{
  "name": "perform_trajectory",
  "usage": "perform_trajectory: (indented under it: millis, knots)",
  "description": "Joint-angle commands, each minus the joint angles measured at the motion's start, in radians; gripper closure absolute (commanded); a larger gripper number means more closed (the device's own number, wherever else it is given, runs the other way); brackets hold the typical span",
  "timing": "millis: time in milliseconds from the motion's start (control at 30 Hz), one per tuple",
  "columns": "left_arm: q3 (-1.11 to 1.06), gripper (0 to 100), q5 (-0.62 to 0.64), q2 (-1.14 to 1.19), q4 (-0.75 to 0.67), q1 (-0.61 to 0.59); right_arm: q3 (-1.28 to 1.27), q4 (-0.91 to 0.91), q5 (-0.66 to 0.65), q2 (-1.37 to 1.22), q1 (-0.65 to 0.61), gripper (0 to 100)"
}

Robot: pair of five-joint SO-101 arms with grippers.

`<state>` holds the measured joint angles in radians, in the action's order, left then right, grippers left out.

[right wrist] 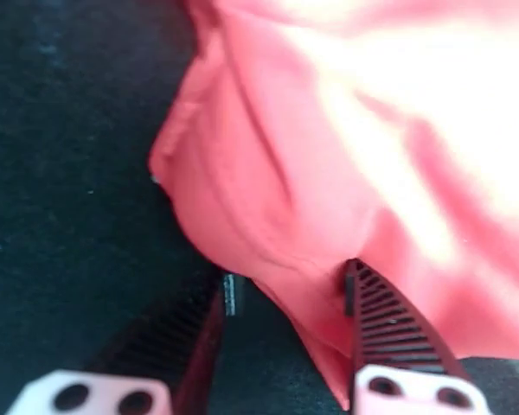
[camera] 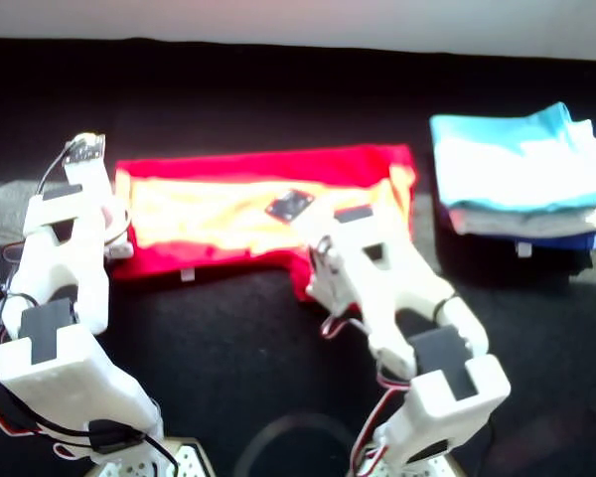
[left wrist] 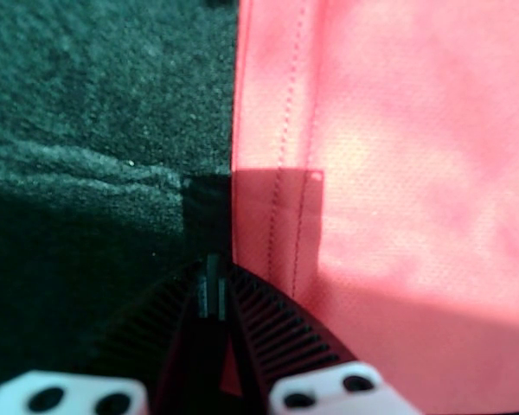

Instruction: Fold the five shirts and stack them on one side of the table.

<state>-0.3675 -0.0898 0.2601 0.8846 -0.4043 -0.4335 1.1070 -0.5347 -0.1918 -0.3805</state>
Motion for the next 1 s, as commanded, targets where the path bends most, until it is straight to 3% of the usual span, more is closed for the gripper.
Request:
perform_trajectory:
  millis: [0,300,500,667,833,967]
  knots:
    - [-0.001,99,0.000,-0.008,-0.021,0.016,0.073,-0.015,-0.011,-0.036,0.076,99.8]
    - [-0.001,99,0.000,-0.008,-0.021,0.016,0.343,0.136,-0.014,-0.041,0.122,99.1]
    - [-0.001,99,0.000,-0.008,-0.021,0.016,0.510,0.110,-0.009,-0.065,0.120,99.1]
    - [-0.001,99,0.000,-0.008,-0.021,0.016,0.691,0.073,-0.008,-0.226,0.119,99.1]
    - [-0.001,99,0.000,-0.007,-0.021,0.016,0.961,0.170,-0.006,-0.429,0.124,98.5]
    - [-0.001,99,0.000,-0.007,-0.021,0.016,1.190,0.236,0.104,-0.556,0.147,91.3]
